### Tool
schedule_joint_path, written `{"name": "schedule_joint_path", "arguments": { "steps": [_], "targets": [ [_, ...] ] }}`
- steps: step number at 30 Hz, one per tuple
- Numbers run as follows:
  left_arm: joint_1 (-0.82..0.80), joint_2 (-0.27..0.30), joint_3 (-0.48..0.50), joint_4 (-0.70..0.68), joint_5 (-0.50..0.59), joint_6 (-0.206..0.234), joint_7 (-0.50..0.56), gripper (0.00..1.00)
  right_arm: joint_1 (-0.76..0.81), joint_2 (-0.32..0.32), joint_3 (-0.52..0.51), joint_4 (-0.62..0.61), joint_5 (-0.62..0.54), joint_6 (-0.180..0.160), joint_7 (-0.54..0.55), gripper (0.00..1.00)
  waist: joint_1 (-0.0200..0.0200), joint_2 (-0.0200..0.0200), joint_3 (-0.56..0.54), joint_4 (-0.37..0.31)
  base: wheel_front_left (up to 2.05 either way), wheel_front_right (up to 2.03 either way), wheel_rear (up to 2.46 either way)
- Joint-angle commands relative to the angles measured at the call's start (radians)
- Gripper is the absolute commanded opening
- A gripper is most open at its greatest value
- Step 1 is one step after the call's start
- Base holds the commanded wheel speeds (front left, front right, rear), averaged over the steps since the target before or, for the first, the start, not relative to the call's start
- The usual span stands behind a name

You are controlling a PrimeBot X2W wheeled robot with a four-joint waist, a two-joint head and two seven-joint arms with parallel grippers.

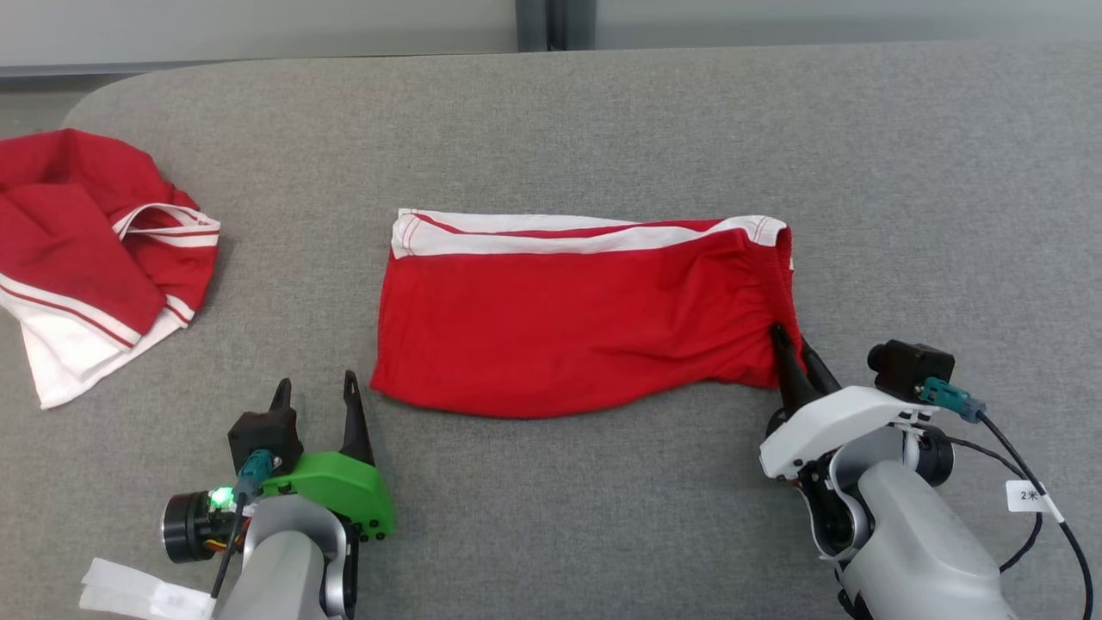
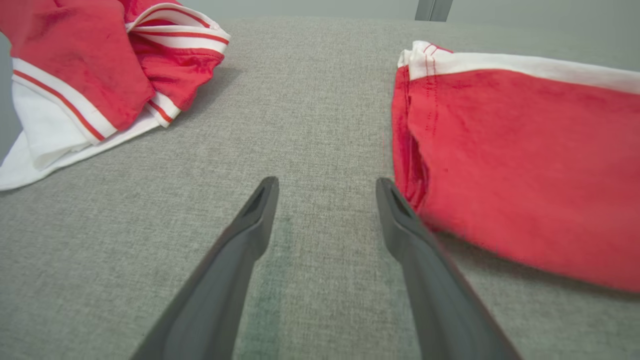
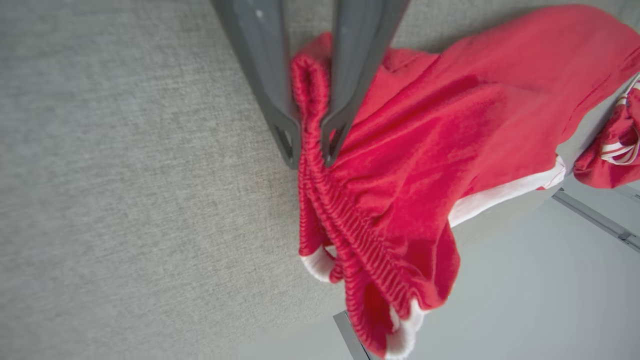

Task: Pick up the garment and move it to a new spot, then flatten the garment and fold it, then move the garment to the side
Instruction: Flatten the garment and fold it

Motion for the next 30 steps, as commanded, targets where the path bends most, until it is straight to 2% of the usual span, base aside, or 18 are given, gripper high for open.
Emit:
{"name": "schedule_joint_path", "arguments": {
  "steps": [1,5,11,19,21,22,26,27,28,29,30],
  "targets": [
    [0.018,0.004,0.004,0.002,0.005,-0.005,-0.001,1.00,0.009,-0.006,-0.008,0.002,-0.008,-0.001,0.000,0.00,0.0000,0.0000,-0.018,-0.017,0.00,0.00,0.00],
    [0.032,0.004,-0.001,0.008,-0.003,-0.008,-0.001,1.00,-0.006,-0.008,0.020,-0.018,0.006,-0.001,0.000,0.00,0.0000,0.0000,-0.036,-0.025,0.00,0.00,0.00],
    [0.049,0.004,-0.023,0.016,-0.025,-0.011,-0.001,1.00,-0.031,-0.006,0.193,-0.116,0.125,-0.001,0.011,0.00,0.0000,0.0000,-0.063,0.002,0.00,0.00,0.00],
    [0.068,0.004,-0.077,0.018,-0.059,-0.002,-0.001,1.00,-0.085,-0.014,0.376,-0.221,0.228,-0.001,0.056,0.00,0.0000,0.0000,-0.082,0.127,0.00,0.00,0.00],
    [0.071,0.004,-0.092,0.020,-0.067,0.001,-0.001,1.00,-0.103,-0.013,0.397,-0.202,0.231,-0.001,0.058,0.00,0.0000,0.0000,-0.082,0.168,0.00,0.00,0.00],
    [0.069,0.004,-0.109,0.018,-0.074,0.001,-0.001,1.00,-0.125,-0.010,0.410,-0.165,0.224,-0.001,0.054,0.00,0.0000,0.0000,-0.080,0.208,0.00,0.00,0.00],
    [0.063,0.004,-0.147,0.010,-0.097,0.008,-0.001,1.00,-0.168,-0.006,0.423,-0.061,0.203,-0.001,0.038,0.00,0.0000,0.0000,-0.066,0.283,0.00,0.00,0.00],
    [0.061,0.004,-0.154,0.008,-0.100,0.011,-0.001,1.00,-0.176,-0.005,0.427,-0.039,0.201,-0.001,0.033,0.08,0.0000,0.0000,-0.063,0.294,0.00,0.00,0.00],
    [0.058,0.003,-0.163,0.005,-0.101,0.013,-0.001,1.00,-0.185,-0.004,0.431,-0.021,0.212,-0.001,0.026,0.40,0.0000,0.0000,-0.058,0.307,0.00,0.00,0.00],
    [0.056,0.003,-0.168,0.003,-0.103,0.015,-0.001,1.00,-0.190,-0.003,0.446,-0.013,0.221,-0.001,0.023,0.49,0.0000,0.0000,-0.056,0.315,0.00,0.00,0.00],
    [0.055,0.003,-0.172,0.002,-0.106,0.016,-0.001,1.00,-0.193,-0.003,0.454,-0.008,0.234,-0.001,0.017,0.52,0.0000,0.0000,-0.054,0.320,0.00,0.00,0.00]
  ]
}}
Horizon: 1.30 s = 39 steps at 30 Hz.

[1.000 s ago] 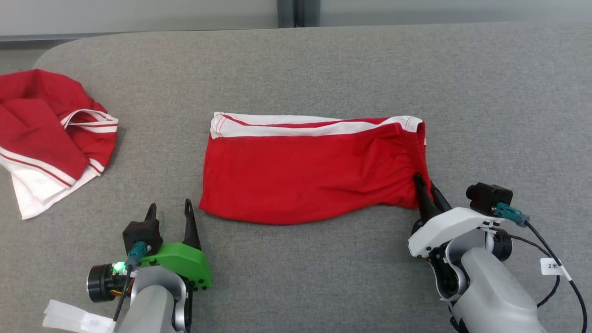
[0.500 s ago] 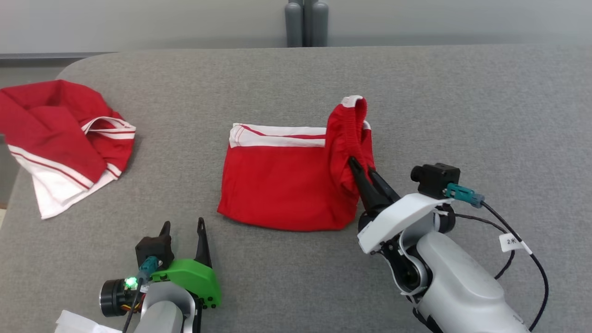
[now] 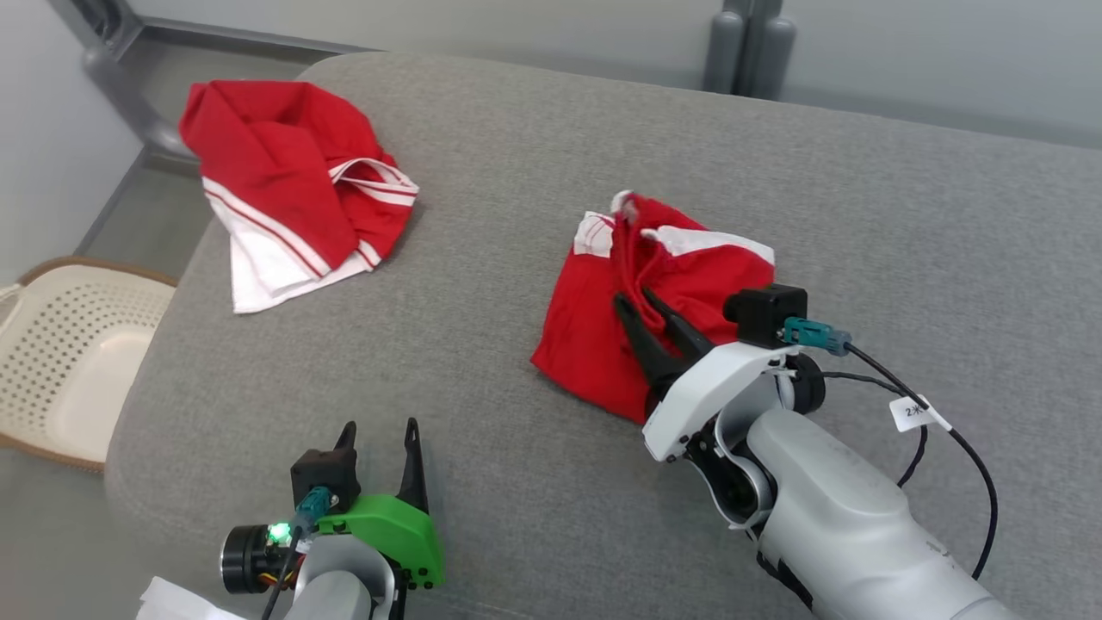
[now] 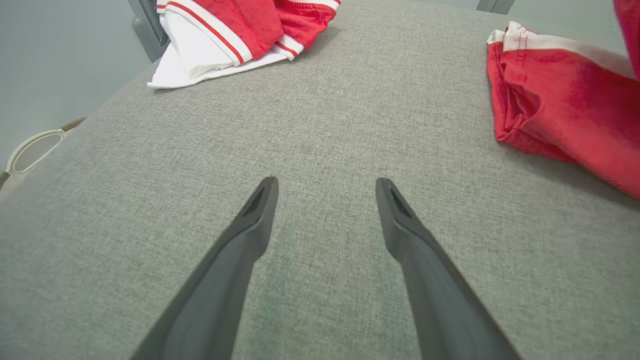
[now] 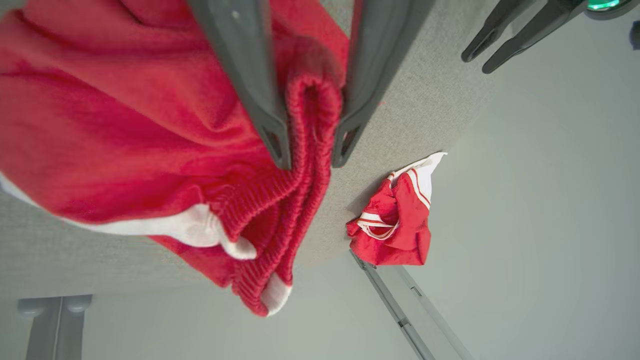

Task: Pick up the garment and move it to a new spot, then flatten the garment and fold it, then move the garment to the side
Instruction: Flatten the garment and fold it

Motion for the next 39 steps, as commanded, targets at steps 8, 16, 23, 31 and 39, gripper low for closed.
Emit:
{"name": "schedule_joint_path", "arguments": {
  "steps": [8,16,23,31,39],
  "targets": [
    [-0.011,0.002,0.011,-0.045,0.012,0.024,-0.001,1.00,-0.043,-0.004,-0.056,0.007,-0.035,0.000,-0.027,1.00,0.0000,0.0000,0.029,0.018,0.00,0.00,0.00],
    [0.001,0.003,0.064,-0.116,0.067,0.020,-0.001,1.00,0.117,0.000,-0.481,-0.075,-0.430,0.000,-0.026,1.00,0.0000,0.0000,0.021,-0.107,0.00,0.00,0.00],
    [0.035,0.003,0.108,-0.148,0.120,-0.005,-0.001,1.00,0.246,0.001,-0.619,-0.157,-0.569,0.000,-0.026,1.00,0.0000,0.0000,0.000,-0.192,0.00,0.00,0.00],
    [0.087,0.003,0.157,-0.161,0.158,-0.027,-0.001,1.00,0.348,0.001,-0.618,-0.205,-0.592,0.000,-0.026,1.00,0.0000,0.0000,-0.042,-0.242,0.00,0.00,0.00],
    [0.157,0.003,0.181,-0.163,0.179,-0.044,-0.001,1.00,0.417,0.001,-0.579,-0.206,-0.565,0.000,-0.026,1.00,0.0000,0.0000,-0.099,-0.257,0.00,0.00,0.00]
  ]
}}
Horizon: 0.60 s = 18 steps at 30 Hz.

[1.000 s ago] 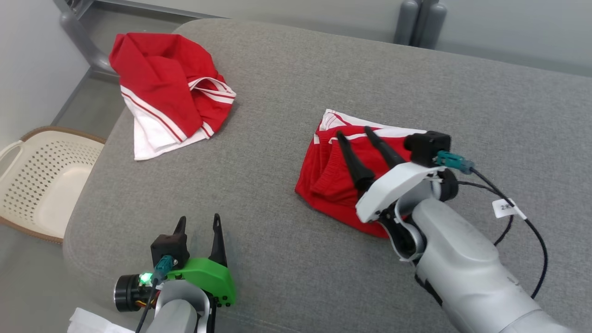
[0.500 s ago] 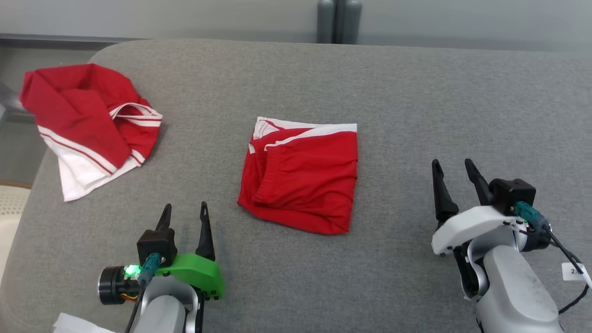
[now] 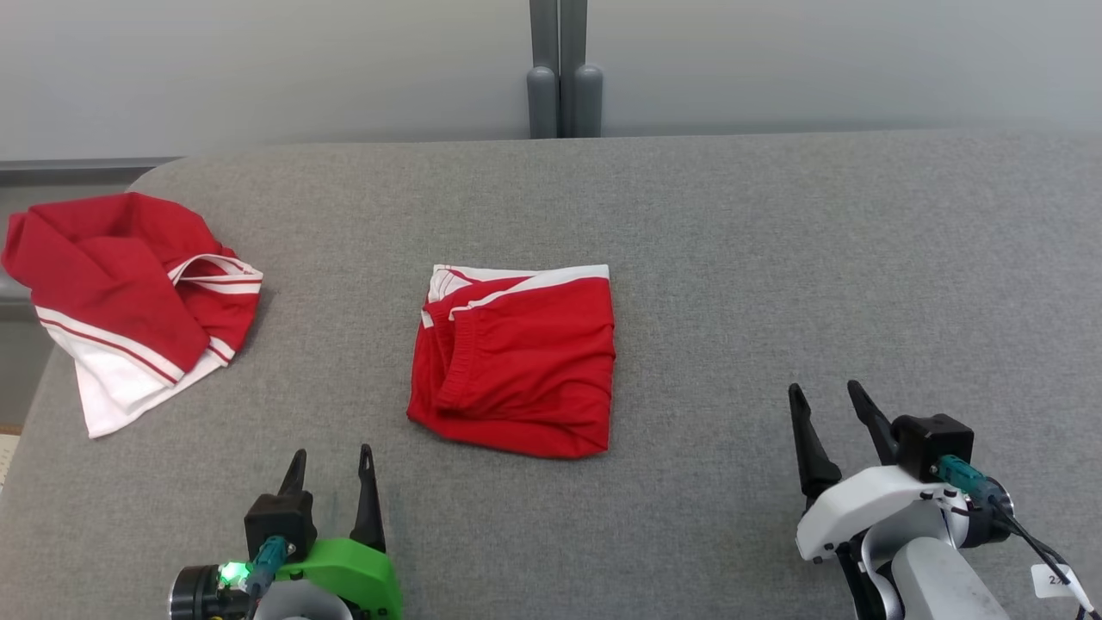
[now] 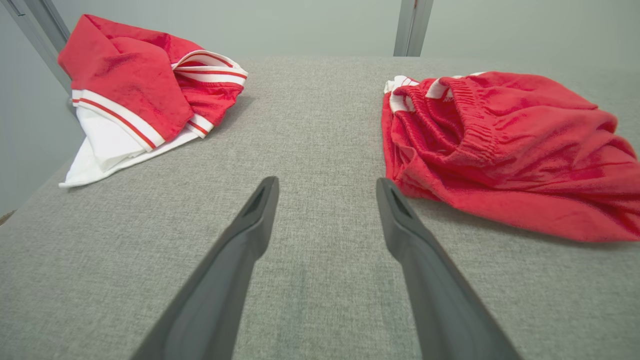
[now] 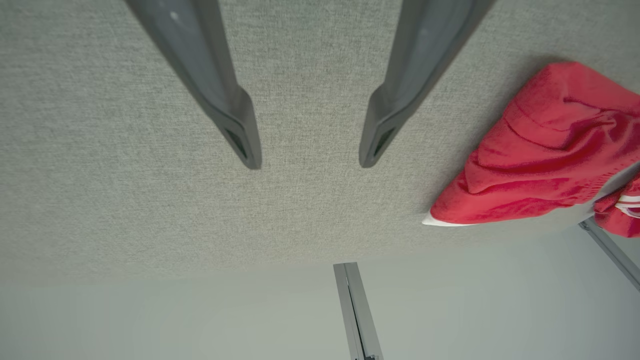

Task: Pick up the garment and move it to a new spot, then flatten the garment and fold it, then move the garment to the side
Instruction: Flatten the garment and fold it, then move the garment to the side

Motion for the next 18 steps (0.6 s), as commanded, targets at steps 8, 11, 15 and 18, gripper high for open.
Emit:
{"name": "schedule_joint_path", "arguments": {
  "steps": [8,11,15,18],
  "targets": [
    [0.044,0.004,0.018,-0.006,0.025,-0.013,-0.001,1.00,0.035,-0.002,0.020,-0.010,0.019,0.000,-0.003,1.00,0.0000,0.0000,-0.037,-0.014,0.00,0.00,0.00],
    [0.046,0.004,0.019,-0.010,0.026,-0.013,-0.001,1.00,0.036,-0.002,0.021,-0.011,0.019,0.000,-0.003,1.00,0.0000,0.0000,-0.038,-0.013,0.00,0.00,0.00],
    [0.033,0.004,0.014,-0.021,0.020,-0.016,-0.001,1.00,0.020,-0.002,0.030,-0.017,0.023,0.000,-0.003,1.00,0.0000,0.0000,-0.020,-0.006,0.00,0.00,0.00],
    [0.017,0.004,0.006,-0.028,0.015,-0.015,-0.001,1.00,-0.012,-0.001,0.063,-0.012,0.051,0.000,-0.003,1.00,0.0000,0.0000,0.002,0.008,0.00,0.00,0.00]
  ]
}}
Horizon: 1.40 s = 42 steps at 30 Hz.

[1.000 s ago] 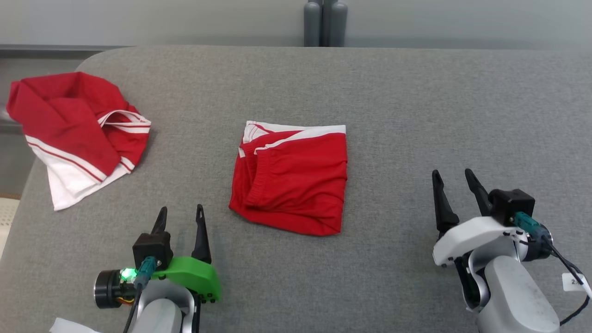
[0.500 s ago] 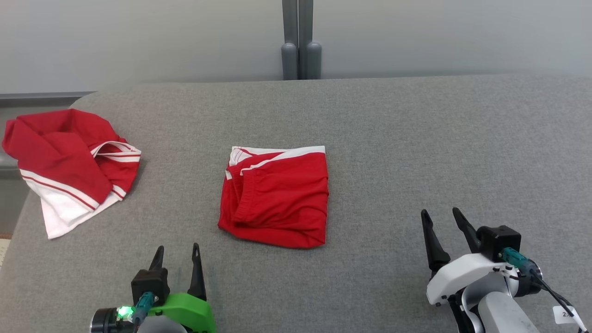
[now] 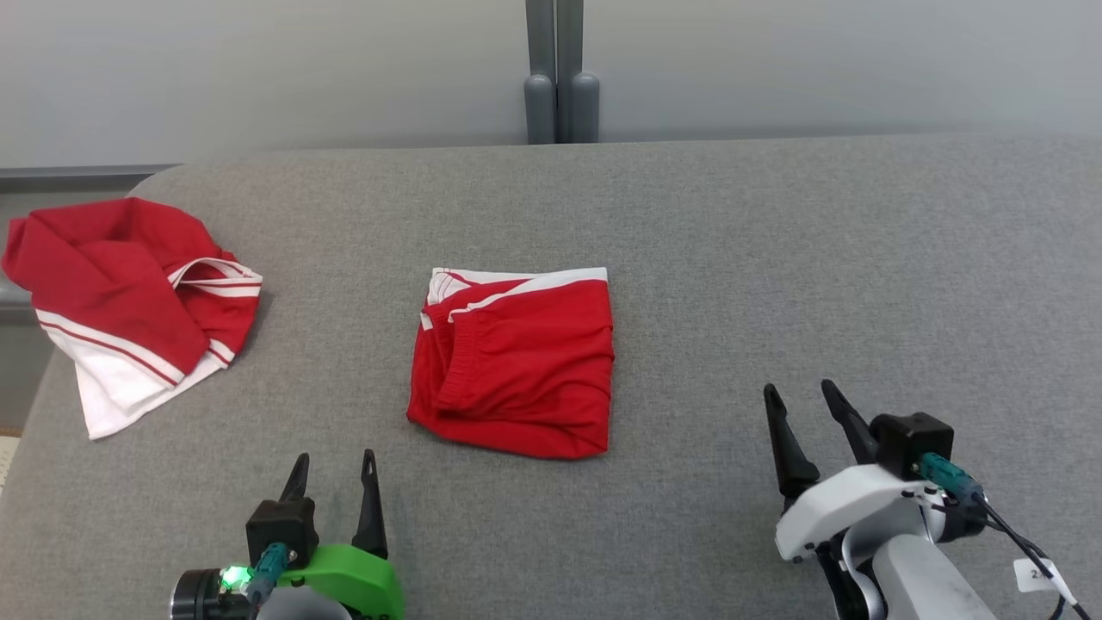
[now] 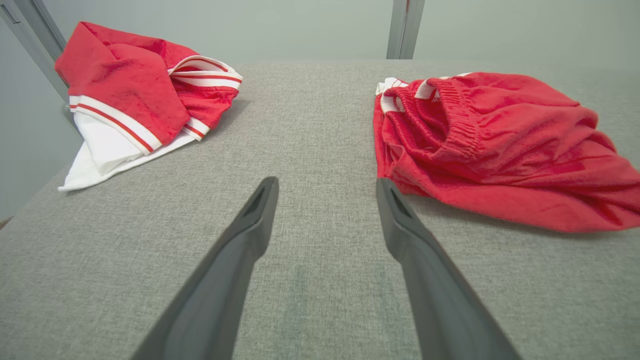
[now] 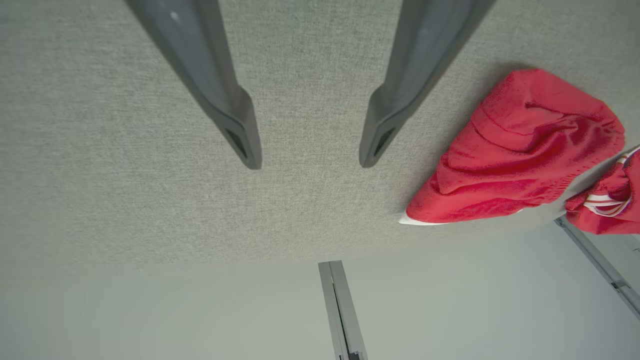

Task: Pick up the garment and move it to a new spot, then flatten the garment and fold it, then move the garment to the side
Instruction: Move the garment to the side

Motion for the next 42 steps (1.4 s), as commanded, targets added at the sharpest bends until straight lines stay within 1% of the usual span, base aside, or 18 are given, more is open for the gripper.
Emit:
{"name": "schedule_joint_path", "arguments": {
  "steps": [1,8,11,13,18,23,24,25,26,29,32,33,36,42],
  "targets": [
    [-0.018,0.004,-0.004,-0.005,-0.002,-0.003,-0.001,1.00,-0.033,-0.001,0.021,0.001,0.024,0.000,-0.003,1.00,0.0000,0.0000,0.027,0.020,0.00,0.00,0.00],
    [-0.060,0.004,-0.048,-0.005,-0.013,0.003,-0.001,1.00,-0.162,-0.002,0.164,0.063,0.159,0.000,-0.003,1.00,0.0000,0.0000,0.100,0.093,0.00,0.00,0.00],
    [-0.076,0.004,-0.064,-0.003,-0.020,0.010,-0.001,1.00,-0.230,-0.003,0.215,0.118,0.212,0.000,-0.003,1.00,0.0000,0.0000,0.127,0.132,0.00,0.00,0.00],
    [-0.087,0.004,-0.075,-0.002,-0.024,0.012,-0.001,1.00,-0.273,-0.003,0.239,0.163,0.225,0.000,-0.003,1.00,0.0000,0.0000,0.143,0.157,0.00,0.00,0.00],
    [-0.105,0.004,-0.092,-0.001,-0.031,0.018,-0.001,1.00,-0.351,-0.003,0.248,0.286,0.236,0.000,-0.003,1.00,0.0000,0.0000,0.173,0.208,0.00,0.00,0.00],
    [-0.109,0.004,-0.099,-0.002,-0.037,0.023,-0.001,1.00,-0.387,-0.003,0.252,0.391,0.246,0.000,-0.003,1.00,0.0000,0.0000,0.184,0.231,0.00,0.00,0.00],
    [-0.108,0.004,-0.100,-0.003,-0.038,0.024,-0.001,1.00,-0.387,-0.002,0.255,0.405,0.251,0.000,-0.003,0.76,0.0000,0.0000,0.184,0.233,0.00,0.00,0.00],
    [-0.106,0.004,-0.099,-0.003,-0.039,0.025,-0.001,1.00,-0.387,-0.002,0.257,0.408,0.260,0.000,-0.003,0.27,0.0000,0.0000,0.184,0.233,0.00,0.00,0.00],
    [-0.103,0.004,-0.098,-0.003,-0.040,0.027,-0.001,1.00,-0.391,-0.002,0.257,0.408,0.259,0.000,-0.003,0.00,0.0000,0.0000,0.184,0.229,0.00,0.00,0.00],
    [-0.097,0.003,-0.094,-0.003,-0.039,0.026,-0.001,1.00,-0.392,-0.002,0.245,0.395,0.257,0.000,-0.002,0.00,0.0000,0.0000,0.176,0.206,0.00,0.00,0.00],
    [-0.091,0.004,-0.083,0.001,-0.028,0.022,-0.001,1.00,-0.387,-0.004,0.229,0.371,0.244,0.000,-0.002,0.00,0.0000,0.0000,0.159,0.154,0.00,0.00,0.00],
    [-0.087,0.004,-0.080,0.001,-0.020,0.018,-0.001,1.00,-0.373,-0.004,0.223,0.354,0.242,0.000,-0.002,0.00,0.0000,0.0000,0.144,0.106,0.00,0.00,0.00],
    [-0.087,0.004,-0.077,0.001,-0.010,0.010,-0.001,1.00,-0.362,-0.003,0.224,0.335,0.238,-0.001,-0.002,0.00,0.0000,0.0000,0.128,0.020,0.00,0.00,0.00],
    [-0.107,0.004,-0.086,0.007,0.004,-0.007,-0.001,1.00,-0.341,-0.002,0.230,0.310,0.240,0.000,-0.002,0.00,0.0000,0.0000,0.111,-0.192,0.00,0.00,0.00]
  ]
}}
